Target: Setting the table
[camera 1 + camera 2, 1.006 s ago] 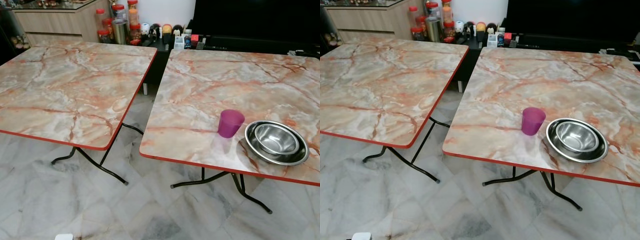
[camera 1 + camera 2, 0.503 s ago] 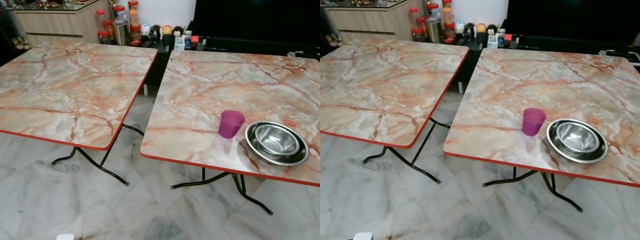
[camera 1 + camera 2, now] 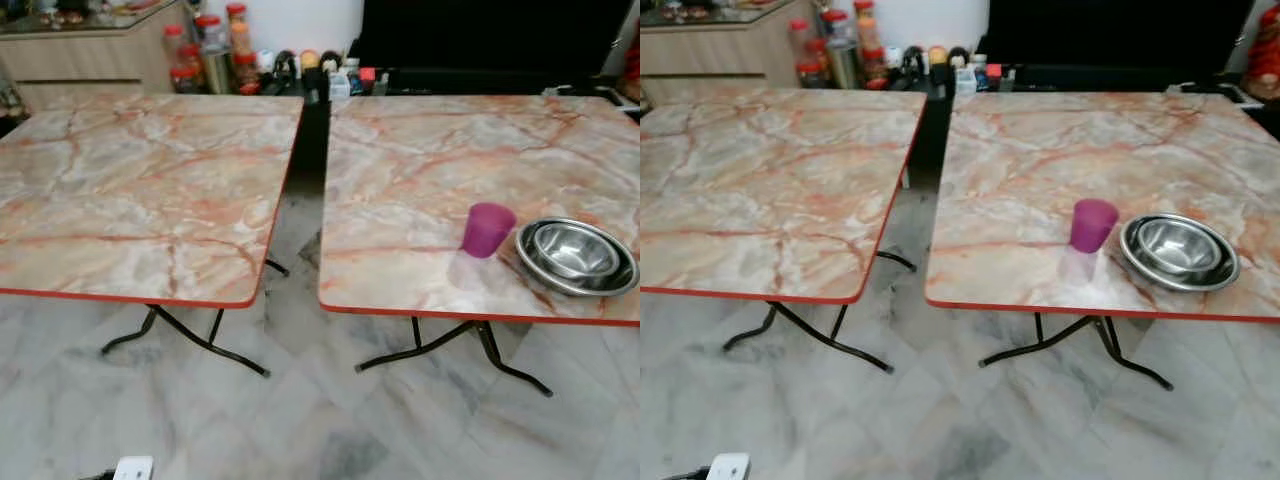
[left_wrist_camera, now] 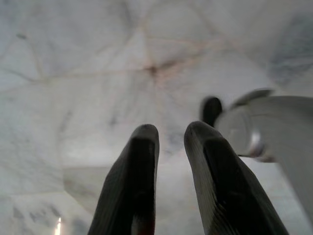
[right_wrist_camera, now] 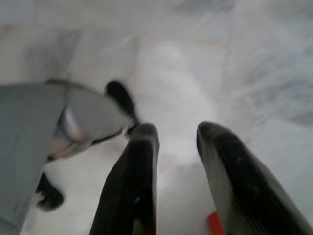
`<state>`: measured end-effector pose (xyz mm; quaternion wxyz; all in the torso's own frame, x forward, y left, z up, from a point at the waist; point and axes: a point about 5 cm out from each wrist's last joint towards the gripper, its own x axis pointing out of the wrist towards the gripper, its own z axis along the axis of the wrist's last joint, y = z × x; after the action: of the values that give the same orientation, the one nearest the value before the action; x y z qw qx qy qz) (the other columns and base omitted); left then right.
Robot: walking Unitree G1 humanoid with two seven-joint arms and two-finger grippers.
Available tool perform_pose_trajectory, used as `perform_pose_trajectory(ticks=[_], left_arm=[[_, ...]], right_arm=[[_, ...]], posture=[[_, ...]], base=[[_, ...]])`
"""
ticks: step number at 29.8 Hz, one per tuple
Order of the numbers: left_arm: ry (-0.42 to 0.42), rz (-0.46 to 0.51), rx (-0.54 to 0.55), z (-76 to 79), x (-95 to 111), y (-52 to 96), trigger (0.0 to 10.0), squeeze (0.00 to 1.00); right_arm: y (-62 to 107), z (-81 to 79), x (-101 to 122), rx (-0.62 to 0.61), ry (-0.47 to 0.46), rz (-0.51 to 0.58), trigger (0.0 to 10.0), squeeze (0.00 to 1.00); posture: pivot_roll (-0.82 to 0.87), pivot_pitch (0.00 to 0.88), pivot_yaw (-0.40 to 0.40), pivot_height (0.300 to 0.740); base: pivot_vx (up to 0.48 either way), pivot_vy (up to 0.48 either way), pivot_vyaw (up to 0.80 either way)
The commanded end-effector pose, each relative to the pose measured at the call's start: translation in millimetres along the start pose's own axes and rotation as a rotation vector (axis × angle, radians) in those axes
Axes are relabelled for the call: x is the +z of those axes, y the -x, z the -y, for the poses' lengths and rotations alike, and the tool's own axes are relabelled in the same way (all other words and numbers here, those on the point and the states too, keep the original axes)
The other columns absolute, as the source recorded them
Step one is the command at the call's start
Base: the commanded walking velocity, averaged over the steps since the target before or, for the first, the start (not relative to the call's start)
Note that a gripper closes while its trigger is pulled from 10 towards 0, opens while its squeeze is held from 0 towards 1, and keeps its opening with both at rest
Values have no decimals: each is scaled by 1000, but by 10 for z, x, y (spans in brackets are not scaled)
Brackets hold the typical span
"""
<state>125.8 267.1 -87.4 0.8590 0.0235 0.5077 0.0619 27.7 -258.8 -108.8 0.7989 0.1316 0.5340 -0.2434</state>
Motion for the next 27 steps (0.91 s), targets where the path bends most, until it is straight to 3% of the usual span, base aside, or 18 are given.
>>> perform_pose_trajectory(ticks=[1,8,27], left_arm=[[-9,-24,22,-95,-53,27,10000,0],[-17,-26,22,-102,-60,30,10000,0],[-15,-23,28,-113,-40,28,10000,0]], right_arm=[[-8,-70,-15,15,-10,-3,10000,0],[-6,-72,-41,16,-1,-22,10000,0],[-10,-83,-13,19,-16,1,10000,0]], posture=[[-28,28,24,740],[-25,17,27,740],[-22,46,35,740]], base=[[0,465,0],[0,462,-303],[0,439,0]])
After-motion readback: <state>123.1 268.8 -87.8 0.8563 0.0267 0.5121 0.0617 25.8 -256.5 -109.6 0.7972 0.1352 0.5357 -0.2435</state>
